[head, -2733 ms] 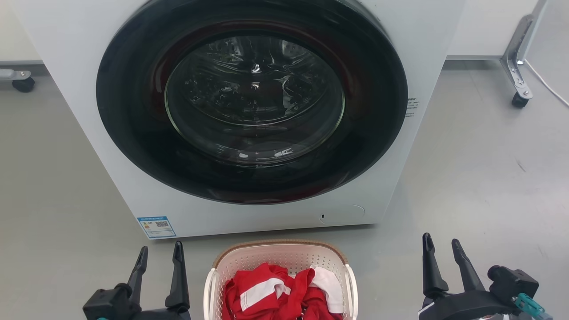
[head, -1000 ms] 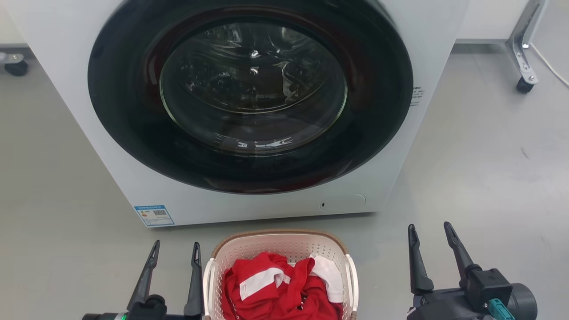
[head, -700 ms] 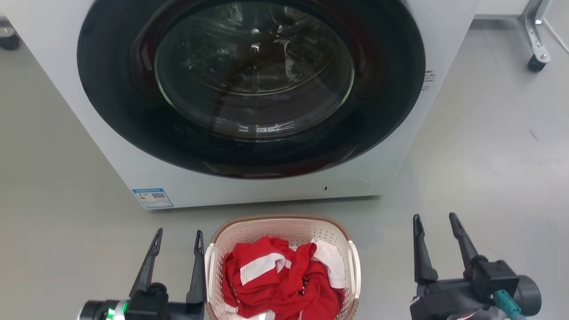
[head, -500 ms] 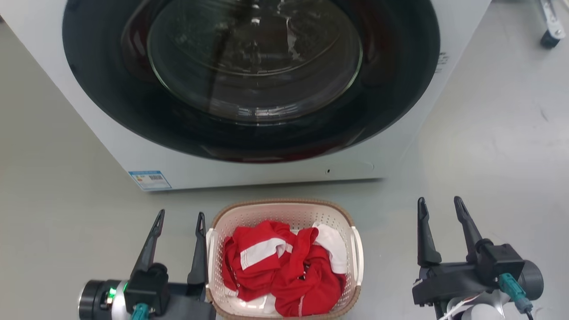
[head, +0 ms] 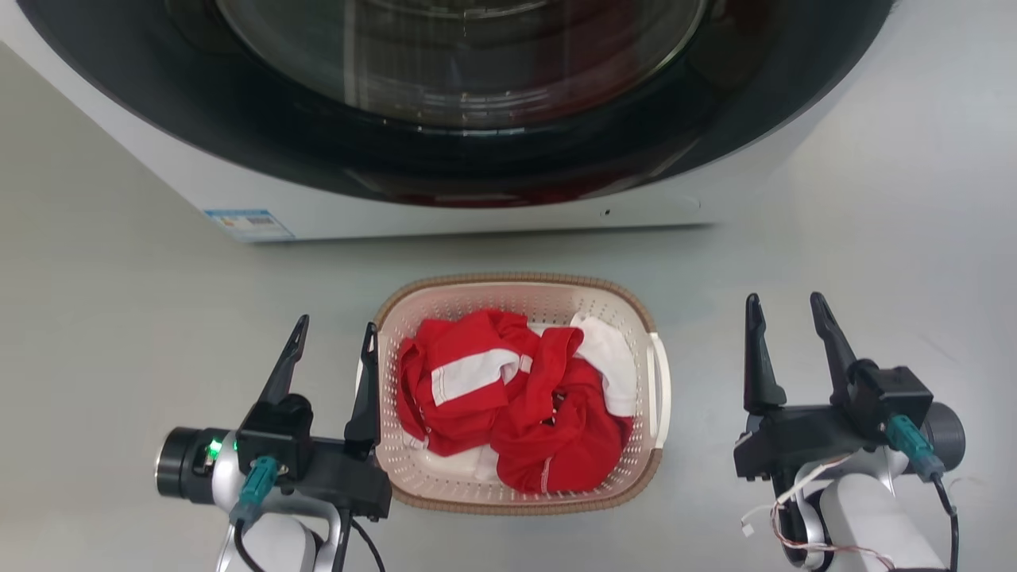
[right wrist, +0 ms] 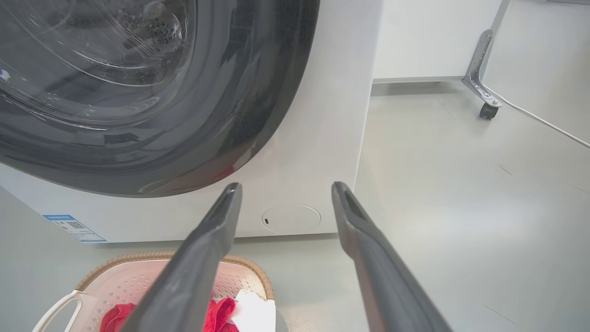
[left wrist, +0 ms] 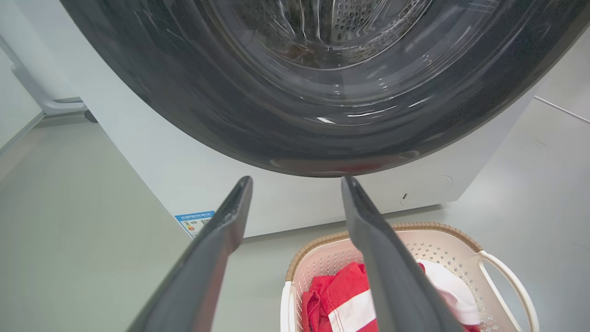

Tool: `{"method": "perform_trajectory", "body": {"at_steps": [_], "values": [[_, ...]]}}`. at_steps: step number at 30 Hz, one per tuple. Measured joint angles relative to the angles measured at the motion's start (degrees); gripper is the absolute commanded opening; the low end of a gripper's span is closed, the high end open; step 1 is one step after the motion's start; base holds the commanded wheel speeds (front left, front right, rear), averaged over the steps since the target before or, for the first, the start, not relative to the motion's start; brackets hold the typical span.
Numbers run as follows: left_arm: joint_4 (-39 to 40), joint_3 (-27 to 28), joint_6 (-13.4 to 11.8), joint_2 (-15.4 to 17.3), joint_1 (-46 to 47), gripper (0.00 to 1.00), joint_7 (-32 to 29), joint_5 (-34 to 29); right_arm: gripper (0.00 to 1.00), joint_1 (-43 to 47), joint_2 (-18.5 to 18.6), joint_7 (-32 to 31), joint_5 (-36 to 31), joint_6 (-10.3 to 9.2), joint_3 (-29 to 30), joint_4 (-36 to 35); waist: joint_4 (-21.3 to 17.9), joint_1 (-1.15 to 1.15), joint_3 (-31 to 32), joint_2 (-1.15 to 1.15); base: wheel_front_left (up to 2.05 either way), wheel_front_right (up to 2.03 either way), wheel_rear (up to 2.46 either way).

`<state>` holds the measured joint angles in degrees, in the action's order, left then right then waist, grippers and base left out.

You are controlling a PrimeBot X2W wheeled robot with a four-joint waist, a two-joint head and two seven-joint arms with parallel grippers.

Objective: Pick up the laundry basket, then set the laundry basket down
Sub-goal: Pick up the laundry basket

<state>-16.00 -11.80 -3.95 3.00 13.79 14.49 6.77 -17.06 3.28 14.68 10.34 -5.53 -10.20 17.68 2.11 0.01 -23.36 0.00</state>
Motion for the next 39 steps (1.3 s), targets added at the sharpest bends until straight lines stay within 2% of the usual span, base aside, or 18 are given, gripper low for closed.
{"method": "perform_trajectory", "body": {"at_steps": [10,24,31,39], "values": [[-8.23,-0.18,1.46,-0.45,8.31,1.00,0.00,0.76,1.00,-7.78,0.03,0.01,0.30,0.08,-0.02,5.60,0.90,0.00,-8.51,0.00,0.00,0.00,0.00],[-17.15,-1.30,1.96,-1.01,20.08,1.00,0.00,2.94,1.00,-16.56,0.14,0.01,0.74,0.08,0.58,10.34,2.18,0.00,-20.48,0.01,0.00,0.00,0.00],[-20.97,-2.31,1.90,-1.15,21.44,1.00,0.00,4.36,1.00,-17.63,0.20,0.01,0.74,0.08,0.22,12.77,3.12,-0.01,-24.99,0.01,0.00,0.00,0.00],[-24.74,-3.99,1.42,-1.19,22.90,1.00,0.00,6.80,1.00,-17.84,0.23,0.01,0.82,0.51,-0.96,15.29,3.84,-0.01,-27.07,0.01,0.00,0.00,0.00]]}}
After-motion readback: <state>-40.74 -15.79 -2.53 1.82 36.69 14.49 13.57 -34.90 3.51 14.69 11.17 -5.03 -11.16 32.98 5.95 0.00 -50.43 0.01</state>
